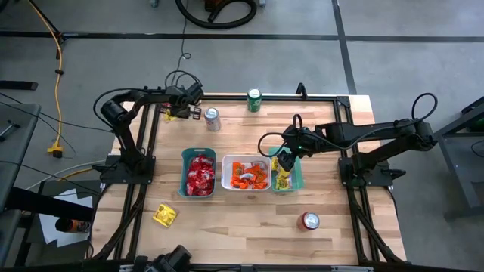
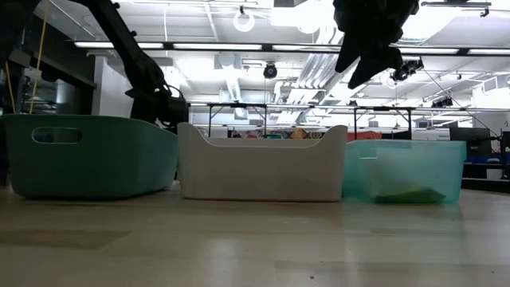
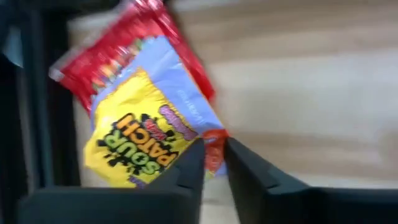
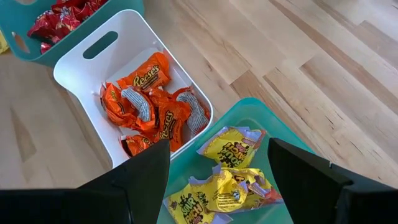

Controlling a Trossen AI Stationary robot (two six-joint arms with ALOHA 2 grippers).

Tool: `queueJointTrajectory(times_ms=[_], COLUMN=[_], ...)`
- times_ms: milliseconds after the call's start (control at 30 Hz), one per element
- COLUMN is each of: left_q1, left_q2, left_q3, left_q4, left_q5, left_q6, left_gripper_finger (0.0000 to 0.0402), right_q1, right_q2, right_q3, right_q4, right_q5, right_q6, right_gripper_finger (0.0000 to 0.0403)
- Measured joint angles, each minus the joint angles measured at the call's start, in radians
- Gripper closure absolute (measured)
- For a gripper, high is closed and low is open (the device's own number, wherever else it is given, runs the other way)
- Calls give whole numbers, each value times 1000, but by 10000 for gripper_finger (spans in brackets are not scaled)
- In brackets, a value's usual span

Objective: Sort candy
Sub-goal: Put the yellow candy into the light green bin

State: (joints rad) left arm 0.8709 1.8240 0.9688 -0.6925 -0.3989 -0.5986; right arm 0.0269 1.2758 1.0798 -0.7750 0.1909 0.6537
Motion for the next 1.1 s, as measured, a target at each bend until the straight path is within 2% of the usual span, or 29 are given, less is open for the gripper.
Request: queueJointTrajectory(times_ms=[67,133,433,533,800,933,1100], left_q1=[-5,-8,-65,-87,-66,-39,-19], left_q2=[0,-1,-52,-109,-318,-326,-297], left_q3=[0,0,-6,-13,-8,-22,-68], left_q4=[-10,-12,-10,-24,-10,-12,-9], left_q5=[42,80,311,345,235,232,224], left_q6=[1,1,62,78,131,166,248], left_gripper_finger=[379,394,401,401,401,395,362], right_q1=[0,0,23,35,39,32,31], right_q2=[0,0,0,0,0,0,0], right_q3=[0,0,0,0,0,0,0], right_q4=[0,0,-2,-2,6,20,38], right_q5=[0,-5,-6,6,54,54,54], right_q6=[0,12,49,60,72,72,72], right_gripper_finger=[137,137,137,137,137,137,137])
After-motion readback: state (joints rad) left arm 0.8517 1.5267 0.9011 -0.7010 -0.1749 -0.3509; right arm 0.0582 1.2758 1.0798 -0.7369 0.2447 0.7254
